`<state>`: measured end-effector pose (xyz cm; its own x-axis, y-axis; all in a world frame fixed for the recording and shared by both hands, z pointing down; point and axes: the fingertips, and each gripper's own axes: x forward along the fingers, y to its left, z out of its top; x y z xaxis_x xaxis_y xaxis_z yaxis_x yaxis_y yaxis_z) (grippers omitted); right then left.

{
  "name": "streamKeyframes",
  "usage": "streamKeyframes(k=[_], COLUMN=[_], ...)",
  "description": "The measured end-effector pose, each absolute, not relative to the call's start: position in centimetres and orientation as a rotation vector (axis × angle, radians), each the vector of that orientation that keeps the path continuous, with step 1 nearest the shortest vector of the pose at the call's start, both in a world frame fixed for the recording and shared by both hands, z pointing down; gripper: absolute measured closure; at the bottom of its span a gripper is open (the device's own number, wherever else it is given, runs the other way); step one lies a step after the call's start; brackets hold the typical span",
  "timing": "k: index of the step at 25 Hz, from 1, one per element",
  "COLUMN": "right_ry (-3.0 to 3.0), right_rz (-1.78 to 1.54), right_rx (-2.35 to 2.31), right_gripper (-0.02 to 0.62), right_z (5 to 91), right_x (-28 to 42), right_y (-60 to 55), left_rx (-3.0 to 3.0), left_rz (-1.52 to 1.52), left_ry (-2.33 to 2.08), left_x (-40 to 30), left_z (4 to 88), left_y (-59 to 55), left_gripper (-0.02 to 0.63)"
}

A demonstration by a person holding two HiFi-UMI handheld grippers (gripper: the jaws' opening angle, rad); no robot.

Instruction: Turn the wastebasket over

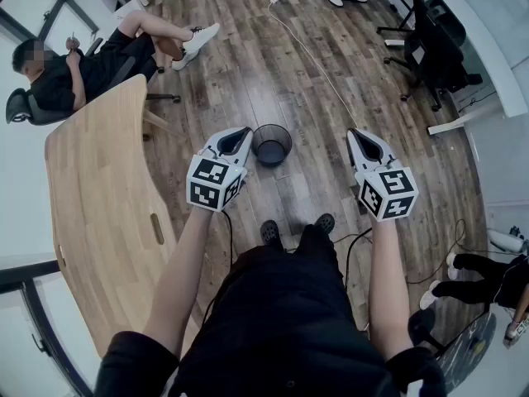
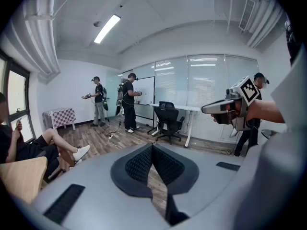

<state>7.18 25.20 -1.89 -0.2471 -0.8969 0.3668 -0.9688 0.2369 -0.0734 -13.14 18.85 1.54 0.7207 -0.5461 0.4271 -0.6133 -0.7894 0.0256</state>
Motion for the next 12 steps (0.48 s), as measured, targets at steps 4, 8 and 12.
streamKeyframes(k=[4, 8, 12], right_ry=[-2.264, -2.267, -2.269], right_rz=[0.425, 0.423, 0.401], right_rx=[1.746, 1.735, 1.722], right_gripper=[0.563, 0.563, 0.563], right_z=[-1.6, -1.6, -1.7], right_x=[6.8, 6.4, 5.9], right_y=[25.4, 25.4, 25.4], left_rx=[2.761, 2.774, 2.781], left_rz=[0.615, 0.620, 0.621], left_ry=[-0.921, -0.906, -0.898], left_x=[-13.1, -12.9, -13.0], left_z=[1.7, 1.3, 1.3], left_y=[19.0, 19.1, 19.2], left_gripper=[0.589, 0.589, 0.589])
